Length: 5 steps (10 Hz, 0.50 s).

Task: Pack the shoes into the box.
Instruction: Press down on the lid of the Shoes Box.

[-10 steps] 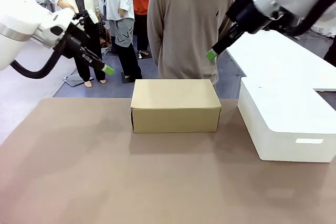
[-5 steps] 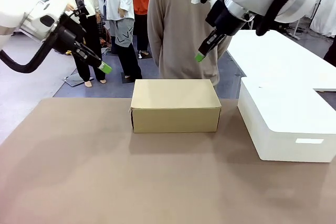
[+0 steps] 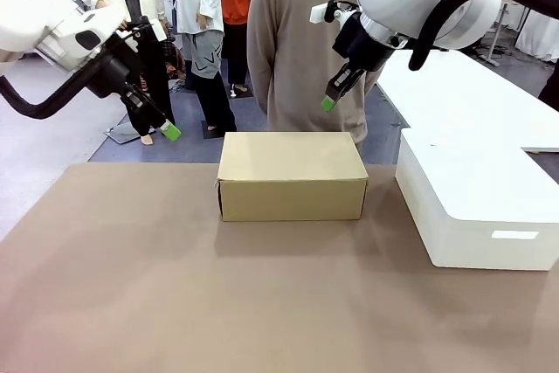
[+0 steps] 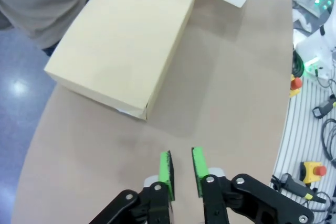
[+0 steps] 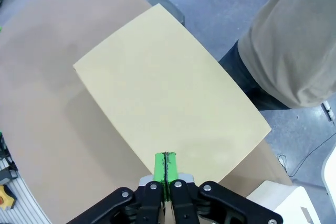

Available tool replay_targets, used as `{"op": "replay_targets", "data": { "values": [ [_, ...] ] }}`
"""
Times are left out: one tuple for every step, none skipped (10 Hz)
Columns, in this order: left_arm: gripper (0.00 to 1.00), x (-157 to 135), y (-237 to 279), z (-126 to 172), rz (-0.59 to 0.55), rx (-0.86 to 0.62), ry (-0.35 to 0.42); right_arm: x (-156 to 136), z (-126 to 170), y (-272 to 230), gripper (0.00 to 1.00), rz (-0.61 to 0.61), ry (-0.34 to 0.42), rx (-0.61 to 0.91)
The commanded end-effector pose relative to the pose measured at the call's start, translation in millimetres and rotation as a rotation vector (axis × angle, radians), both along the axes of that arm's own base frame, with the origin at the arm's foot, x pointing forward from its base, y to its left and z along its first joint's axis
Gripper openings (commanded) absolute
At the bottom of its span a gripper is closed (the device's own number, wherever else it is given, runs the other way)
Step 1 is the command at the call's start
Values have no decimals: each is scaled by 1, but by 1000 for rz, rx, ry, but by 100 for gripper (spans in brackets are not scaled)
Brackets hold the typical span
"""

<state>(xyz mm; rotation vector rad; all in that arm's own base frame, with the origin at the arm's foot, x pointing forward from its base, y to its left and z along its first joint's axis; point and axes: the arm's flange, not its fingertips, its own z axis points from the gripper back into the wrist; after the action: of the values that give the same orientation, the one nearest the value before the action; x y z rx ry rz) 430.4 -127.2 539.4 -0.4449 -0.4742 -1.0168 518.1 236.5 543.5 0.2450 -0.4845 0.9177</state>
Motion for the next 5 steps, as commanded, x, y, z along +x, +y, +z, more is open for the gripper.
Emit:
{"op": "replay_targets", "data": {
  "values": [
    [75,-2,-1,7,19,15,33,5,6,4,0,-30,6,-18],
    [94,-2,0,6,34,21,29,0,0,0,0,0,0,0],
    [100,-1,0,4,34,28,34,0,0,0,0,0,0,0],
    [100,1,2,3,39,29,38,0,0,0,0,0,0,0],
    [100,1,1,3,37,35,43,0,0,0,0,0,0,0]
  ]
}}
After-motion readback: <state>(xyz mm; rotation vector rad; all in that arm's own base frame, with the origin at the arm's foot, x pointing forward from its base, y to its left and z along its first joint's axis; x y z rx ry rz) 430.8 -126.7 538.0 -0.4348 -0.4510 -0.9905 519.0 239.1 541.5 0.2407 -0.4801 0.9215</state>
